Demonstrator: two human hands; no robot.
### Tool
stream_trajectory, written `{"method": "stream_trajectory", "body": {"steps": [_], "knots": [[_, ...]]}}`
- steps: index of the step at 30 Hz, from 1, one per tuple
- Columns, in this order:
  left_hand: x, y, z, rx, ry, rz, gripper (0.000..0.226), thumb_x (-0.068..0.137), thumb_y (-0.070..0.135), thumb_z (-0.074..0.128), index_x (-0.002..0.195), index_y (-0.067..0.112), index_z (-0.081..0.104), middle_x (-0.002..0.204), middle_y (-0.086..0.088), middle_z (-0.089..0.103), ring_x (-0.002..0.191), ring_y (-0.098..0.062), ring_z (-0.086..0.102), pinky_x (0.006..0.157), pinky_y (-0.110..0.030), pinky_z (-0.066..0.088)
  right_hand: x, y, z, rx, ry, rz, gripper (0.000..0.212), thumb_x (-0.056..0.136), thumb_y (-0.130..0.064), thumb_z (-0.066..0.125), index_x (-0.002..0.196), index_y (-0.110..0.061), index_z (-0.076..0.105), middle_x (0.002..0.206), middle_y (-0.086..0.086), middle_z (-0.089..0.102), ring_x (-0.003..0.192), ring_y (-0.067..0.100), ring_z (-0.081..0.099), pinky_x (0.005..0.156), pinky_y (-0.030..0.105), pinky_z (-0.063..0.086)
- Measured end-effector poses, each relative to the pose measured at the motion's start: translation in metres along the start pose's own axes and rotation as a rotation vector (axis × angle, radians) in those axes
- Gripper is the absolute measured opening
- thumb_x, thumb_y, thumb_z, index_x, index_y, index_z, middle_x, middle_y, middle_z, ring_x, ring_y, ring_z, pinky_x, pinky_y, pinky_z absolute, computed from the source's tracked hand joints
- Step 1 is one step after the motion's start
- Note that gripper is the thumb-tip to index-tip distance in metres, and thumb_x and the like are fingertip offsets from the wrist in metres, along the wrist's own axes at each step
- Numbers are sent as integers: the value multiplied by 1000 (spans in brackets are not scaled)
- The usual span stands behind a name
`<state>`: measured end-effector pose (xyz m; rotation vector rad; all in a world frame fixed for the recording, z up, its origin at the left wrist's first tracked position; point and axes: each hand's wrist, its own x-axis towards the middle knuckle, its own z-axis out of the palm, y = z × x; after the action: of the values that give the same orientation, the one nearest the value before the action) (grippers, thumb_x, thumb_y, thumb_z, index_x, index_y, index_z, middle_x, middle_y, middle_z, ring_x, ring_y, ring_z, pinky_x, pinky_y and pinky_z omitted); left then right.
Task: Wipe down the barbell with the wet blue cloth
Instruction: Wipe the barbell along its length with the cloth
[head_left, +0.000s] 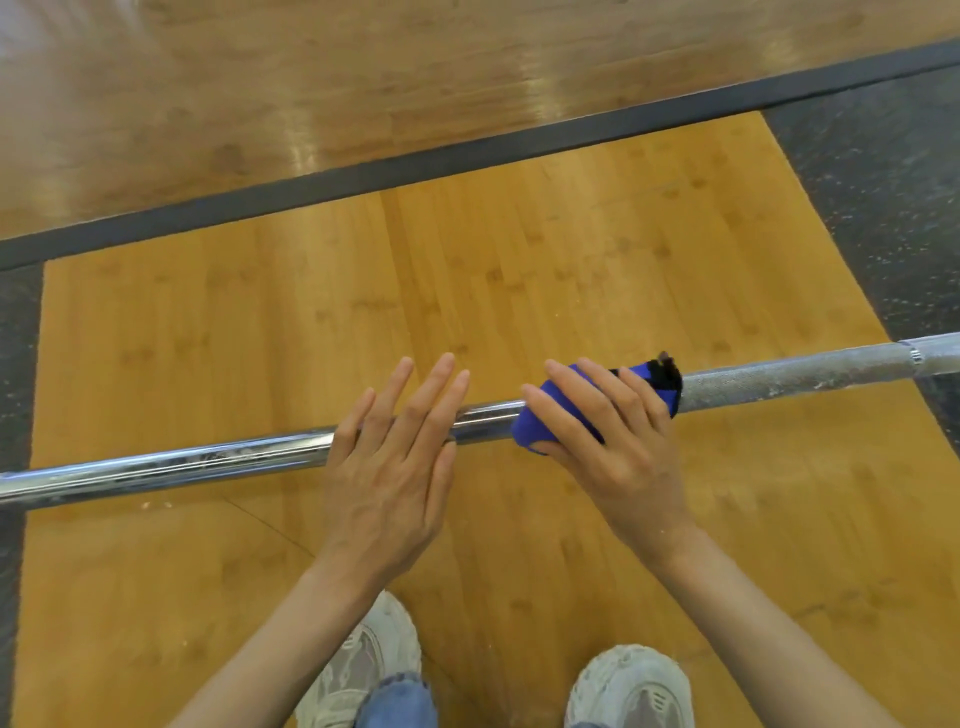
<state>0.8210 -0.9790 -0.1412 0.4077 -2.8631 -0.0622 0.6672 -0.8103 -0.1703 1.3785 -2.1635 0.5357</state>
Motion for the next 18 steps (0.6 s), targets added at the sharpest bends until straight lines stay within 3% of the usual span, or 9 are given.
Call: {"method": "stream_trajectory", "body": {"steps": [4,9,12,15,18], "knots": [[13,-3,3,-1,35,-31,48,108,28,29,153,20,44,160,5,39,150,-21,33,118,-43,25,2,-3,5,-19,-3,158,37,105,-42,52,137,-25,54,135,5,64,128,28,53,116,47,32],[32,-10,3,-14,42,-63,46,109,28,28,149,20,51,155,6,48,147,-22,39,117,-42,27,26,-4,17,44,-17,-6,37,104,-39,57,138,-24,53,134,3,65,124,27,62,112,44,40],[43,-15,5,-38,44,-75,45,109,28,31,146,19,54,151,5,52,145,-22,42,116,-42,30,22,25,11,8,-19,88,36,107,-35,51,140,-21,51,137,7,62,128,29,56,116,47,34],[56,-18,10,-57,59,-114,43,109,29,32,142,20,59,147,6,57,144,-21,44,117,-42,29,34,12,21,5,-11,180,38,107,-39,49,140,-20,51,137,7,62,130,30,52,117,51,32],[67,-22,12,-64,70,-136,45,110,30,29,137,19,62,143,7,60,143,-20,46,118,-42,28,52,-10,41,4,-21,62,40,104,-37,58,140,-21,53,137,6,63,128,30,57,116,48,35]]}}
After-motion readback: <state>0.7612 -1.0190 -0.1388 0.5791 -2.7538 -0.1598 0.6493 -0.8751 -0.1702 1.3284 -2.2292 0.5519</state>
